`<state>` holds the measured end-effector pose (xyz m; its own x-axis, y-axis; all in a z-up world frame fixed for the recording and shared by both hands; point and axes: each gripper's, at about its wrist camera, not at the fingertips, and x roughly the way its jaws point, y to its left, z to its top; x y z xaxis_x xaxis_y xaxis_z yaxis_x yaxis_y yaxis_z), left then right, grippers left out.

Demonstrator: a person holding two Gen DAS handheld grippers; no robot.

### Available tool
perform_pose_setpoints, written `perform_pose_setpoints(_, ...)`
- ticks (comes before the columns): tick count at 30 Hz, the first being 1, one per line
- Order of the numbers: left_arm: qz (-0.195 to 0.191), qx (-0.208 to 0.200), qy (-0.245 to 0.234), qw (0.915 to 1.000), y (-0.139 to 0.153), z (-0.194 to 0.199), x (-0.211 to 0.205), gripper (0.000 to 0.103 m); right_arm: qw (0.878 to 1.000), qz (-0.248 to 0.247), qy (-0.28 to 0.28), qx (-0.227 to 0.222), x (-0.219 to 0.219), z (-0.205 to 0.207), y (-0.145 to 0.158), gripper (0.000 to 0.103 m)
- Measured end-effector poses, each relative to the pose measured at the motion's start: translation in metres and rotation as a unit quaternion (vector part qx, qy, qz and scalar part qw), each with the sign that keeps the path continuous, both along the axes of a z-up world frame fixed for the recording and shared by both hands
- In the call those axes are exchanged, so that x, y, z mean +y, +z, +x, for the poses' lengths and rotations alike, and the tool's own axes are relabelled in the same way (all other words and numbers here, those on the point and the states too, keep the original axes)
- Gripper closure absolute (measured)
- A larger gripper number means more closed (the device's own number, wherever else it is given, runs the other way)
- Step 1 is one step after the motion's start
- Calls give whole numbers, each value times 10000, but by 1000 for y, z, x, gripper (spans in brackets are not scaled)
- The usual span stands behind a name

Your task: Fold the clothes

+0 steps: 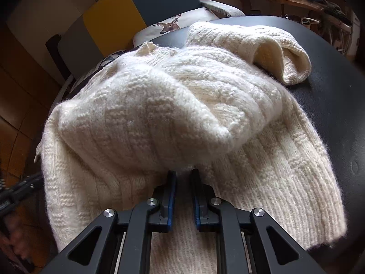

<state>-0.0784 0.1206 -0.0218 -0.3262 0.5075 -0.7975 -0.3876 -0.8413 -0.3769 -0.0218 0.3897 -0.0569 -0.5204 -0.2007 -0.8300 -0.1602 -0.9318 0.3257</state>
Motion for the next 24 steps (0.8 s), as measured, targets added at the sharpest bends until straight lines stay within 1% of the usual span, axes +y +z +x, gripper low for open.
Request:
perform_pose_setpoints(3,-547,280,143,9980,24,4,-20,95,10000,25,-24,-28,-1,1,0,89)
perform_pose_setpoints(5,-910,463,215,9945,38,7,-32,95,9999,118,-16,-60,-7,-12,-3,89)
perform_pose_setpoints(7,-1229,574,-55,9907,35,19,-29,94,9996,255,-10,-72,-11,-12,-2,89)
perform_pose_setpoints(9,-1129,442,-302,9922,21,23,-33,92,9992,386,-5,-84,-15,-12,-1,89)
perform_pose_setpoints(10,-979,249,-373,9942,10,27,-37,88,9990,438,12,-105,-16,-13,-1,89)
perform_pose_setpoints(11,-782,105,-398,9961,2,29,-37,85,9987,493,32,-136,-17,-14,0,89)
perform_pose_setpoints(13,-293,-159,-312,9990,-6,23,-35,84,9978,622,75,-220,-20,-14,6,87)
perform_pose_setpoints(14,-90,-222,-205,9995,-7,22,-43,84,9974,677,108,-221,-23,-13,10,85)
perform_pose_setpoints(17,480,-355,158,9981,-8,22,-72,81,9960,638,590,213,-49,-1,40,82)
perform_pose_setpoints(18,649,-375,338,9966,-11,22,-83,80,9942,625,787,389,-60,3,51,74)
perform_pose_setpoints(19,807,-394,516,9946,-13,22,-94,79,9907,667,1024,604,-77,4,64,58)
perform_pose_setpoints(20,895,-408,696,9927,-14,22,-103,79,9865,710,1241,799,-93,5,76,46)
perform_pose_setpoints(21,961,-430,925,9901,-17,24,-116,76,9829,752,1409,920,-107,2,83,35)
perform_pose_setpoints(22,936,-514,1132,9878,-24,22,-121,75,9786,758,1628,1003,-123,-5,90,34)
perform_pose_setpoints(23,928,-713,1133,9866,-32,19,-121,74,9742,776,1838,1054,-140,-14,97,34)
perform_pose_setpoints(24,920,-912,1134,9851,-40,16,-120,74,9710,847,1997,1002,-156,-30,102,34)
